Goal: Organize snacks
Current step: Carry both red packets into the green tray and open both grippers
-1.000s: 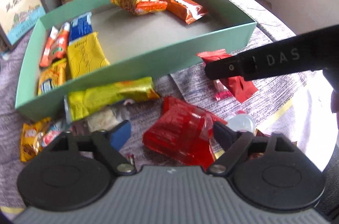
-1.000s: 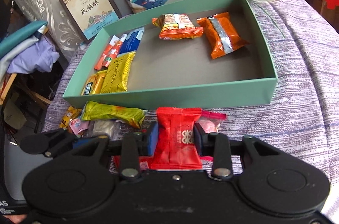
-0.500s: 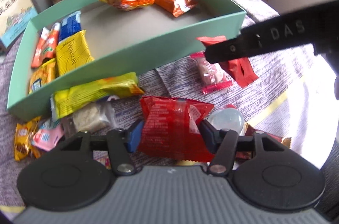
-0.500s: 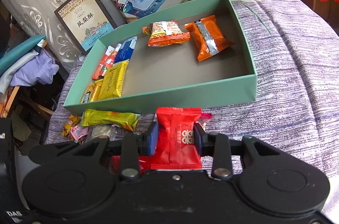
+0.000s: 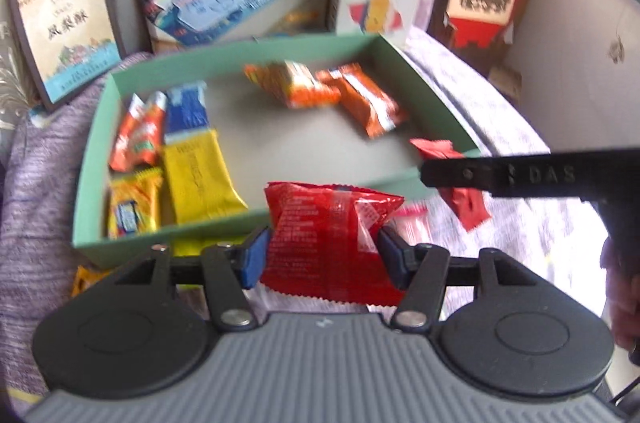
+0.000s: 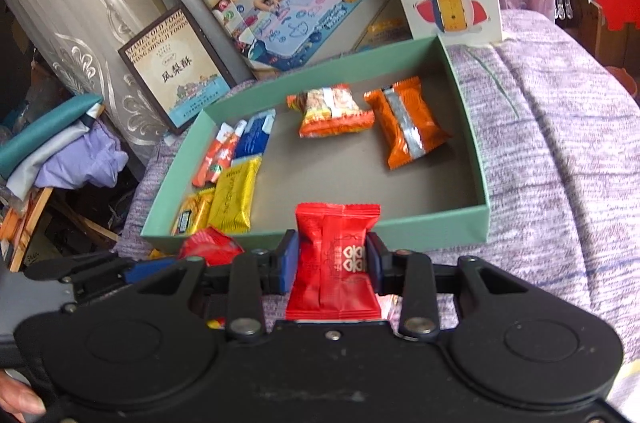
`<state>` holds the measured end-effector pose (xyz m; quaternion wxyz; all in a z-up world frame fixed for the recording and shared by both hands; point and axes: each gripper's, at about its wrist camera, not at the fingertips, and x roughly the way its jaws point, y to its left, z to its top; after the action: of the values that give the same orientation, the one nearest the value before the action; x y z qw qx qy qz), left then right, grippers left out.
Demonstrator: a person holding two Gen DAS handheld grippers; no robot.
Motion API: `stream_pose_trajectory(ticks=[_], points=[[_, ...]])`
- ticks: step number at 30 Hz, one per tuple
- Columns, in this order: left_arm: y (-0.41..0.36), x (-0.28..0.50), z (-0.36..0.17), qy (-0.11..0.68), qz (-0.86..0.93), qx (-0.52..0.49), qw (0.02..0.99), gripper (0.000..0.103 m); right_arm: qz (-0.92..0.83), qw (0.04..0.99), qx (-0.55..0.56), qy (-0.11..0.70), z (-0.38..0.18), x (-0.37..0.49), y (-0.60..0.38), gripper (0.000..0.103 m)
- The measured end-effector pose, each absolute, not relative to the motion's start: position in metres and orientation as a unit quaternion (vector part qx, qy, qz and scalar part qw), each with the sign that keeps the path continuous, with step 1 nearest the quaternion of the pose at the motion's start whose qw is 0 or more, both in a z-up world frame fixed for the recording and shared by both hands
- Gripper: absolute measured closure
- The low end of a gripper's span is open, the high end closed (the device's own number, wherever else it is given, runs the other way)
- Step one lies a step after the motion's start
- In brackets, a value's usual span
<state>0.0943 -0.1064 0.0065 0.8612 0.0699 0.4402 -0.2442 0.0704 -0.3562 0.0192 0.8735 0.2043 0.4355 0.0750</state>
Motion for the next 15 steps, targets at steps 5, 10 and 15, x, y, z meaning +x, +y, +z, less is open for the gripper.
stream_pose_trajectory(ticks=[5,10,15], points=[[-0.114,0.123,0.014,0.436,-0.227,0.063,0.869,0.045,0.058,0.88,0.198,0.427,0.023,0.088,-0.368,0.069],[-0.141,0.155,0.007,0.44,-0.218,0.059,0.869,0.045,0.03,0.881,0.192,0.432,0.017,0.116,-0.386,0.069],[-0.168,0.177,-0.01,0.452,-0.221,0.06,0.862,0.045,0.014,0.875,0.186,0.446,0.0,0.135,-0.398,0.069]])
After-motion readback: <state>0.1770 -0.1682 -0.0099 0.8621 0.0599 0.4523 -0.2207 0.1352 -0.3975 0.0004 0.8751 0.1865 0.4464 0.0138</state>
